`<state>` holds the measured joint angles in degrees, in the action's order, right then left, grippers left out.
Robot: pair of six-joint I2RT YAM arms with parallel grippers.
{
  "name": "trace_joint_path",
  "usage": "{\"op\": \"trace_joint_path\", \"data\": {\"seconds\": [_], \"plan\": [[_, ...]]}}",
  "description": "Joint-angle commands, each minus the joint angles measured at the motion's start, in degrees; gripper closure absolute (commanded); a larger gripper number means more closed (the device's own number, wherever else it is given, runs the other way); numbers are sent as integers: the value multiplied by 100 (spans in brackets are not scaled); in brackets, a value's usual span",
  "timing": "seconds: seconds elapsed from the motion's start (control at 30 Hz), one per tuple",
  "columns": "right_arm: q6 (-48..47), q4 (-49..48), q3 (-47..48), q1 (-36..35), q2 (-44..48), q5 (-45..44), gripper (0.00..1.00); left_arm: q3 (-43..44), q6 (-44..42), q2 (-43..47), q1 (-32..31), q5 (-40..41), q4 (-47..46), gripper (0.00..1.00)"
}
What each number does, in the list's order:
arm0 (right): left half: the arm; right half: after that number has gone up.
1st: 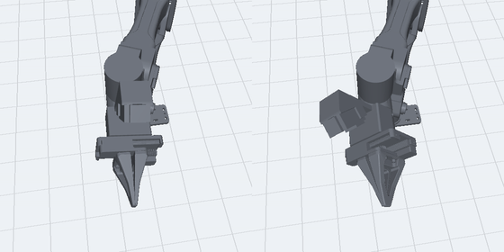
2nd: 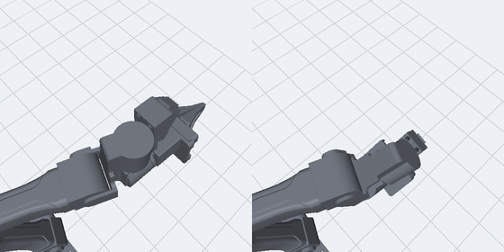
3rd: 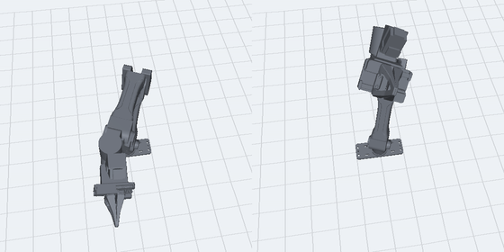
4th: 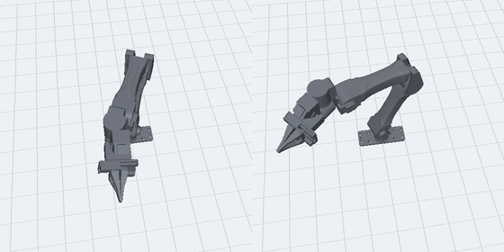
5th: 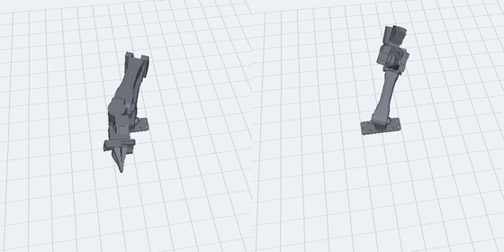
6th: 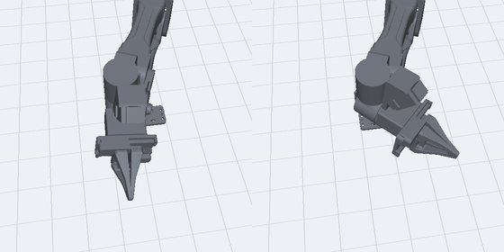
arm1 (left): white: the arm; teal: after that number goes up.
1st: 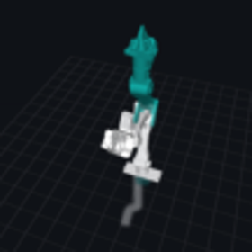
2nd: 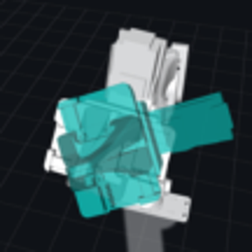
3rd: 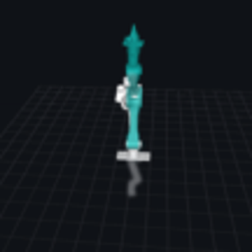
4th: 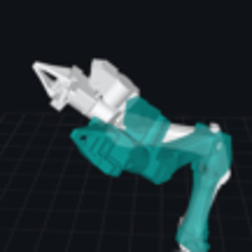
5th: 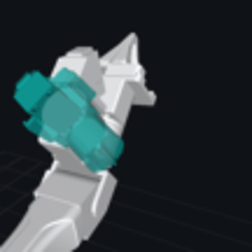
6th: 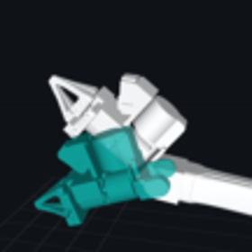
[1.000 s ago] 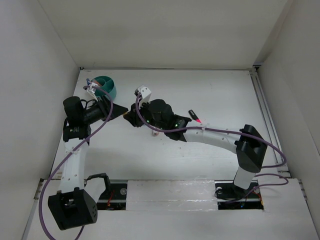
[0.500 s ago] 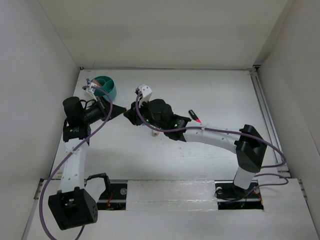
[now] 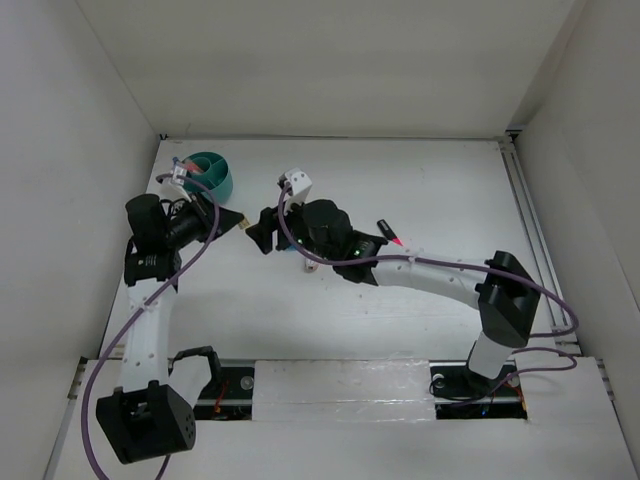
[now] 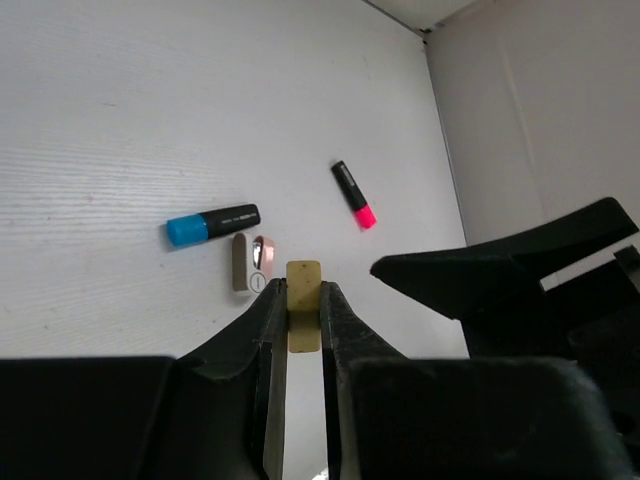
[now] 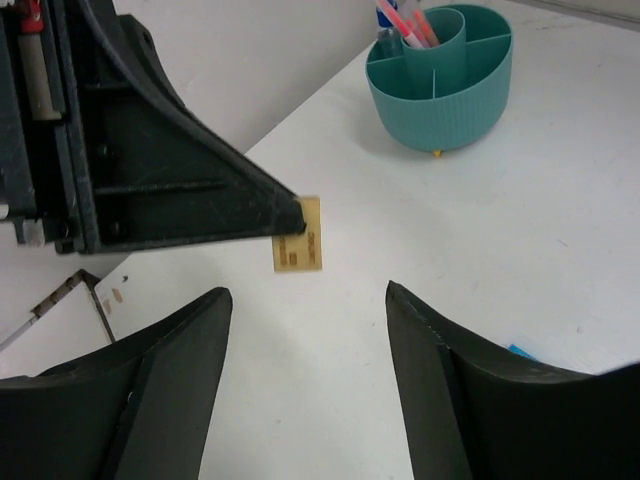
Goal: Sort the stationery into containers
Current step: Place the stationery in the storage box.
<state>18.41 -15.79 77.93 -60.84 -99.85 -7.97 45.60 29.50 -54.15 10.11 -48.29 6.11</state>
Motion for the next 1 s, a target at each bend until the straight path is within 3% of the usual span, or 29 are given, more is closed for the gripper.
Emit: {"op": "trace_joint_path", "data": {"seconds": [0.0, 0.13, 0.23, 0.37, 0.6, 0.63, 0.67, 0.77, 0.87, 0.97], "plan": [[22, -381, -216, -33, 484, -82, 31, 361, -181, 11, 9, 487, 144, 100], [22, -381, -533, -33, 870, -187, 29, 580, -181, -131, 9, 856, 198, 100], [127, -319, -865, -33, 1108, -389, 26, 923, 21, -244, 9, 1575, 311, 100], [574, -319, -1350, -33, 1599, -443, 25, 1958, 214, -1025, 9, 2542, 697, 100], [865, -74, -1790, -455, 1847, -724, 23, 4980, 399, -3441, -104, 3833, 1997, 100], [866, -73, -1790, -455, 1847, -872, 23, 5994, 399, -4079, -349, 4471, 2278, 100], [918, 5, -1842, -542, 1847, -925, 23, 6561, 338, -4434, -482, 4774, 2890, 100], [980, 120, -1843, -692, 1847, -1048, 23, 8308, 390, -5618, -913, 5635, 3430, 100], [1093, 269, -1896, -824, 1899, -1224, 23, 9401, 539, -6481, -914, 6214, 3967, 100], [1155, 322, -2009, -974, 1952, -1278, 23, 9511, 540, -6810, -914, 6376, 3968, 100]]}}
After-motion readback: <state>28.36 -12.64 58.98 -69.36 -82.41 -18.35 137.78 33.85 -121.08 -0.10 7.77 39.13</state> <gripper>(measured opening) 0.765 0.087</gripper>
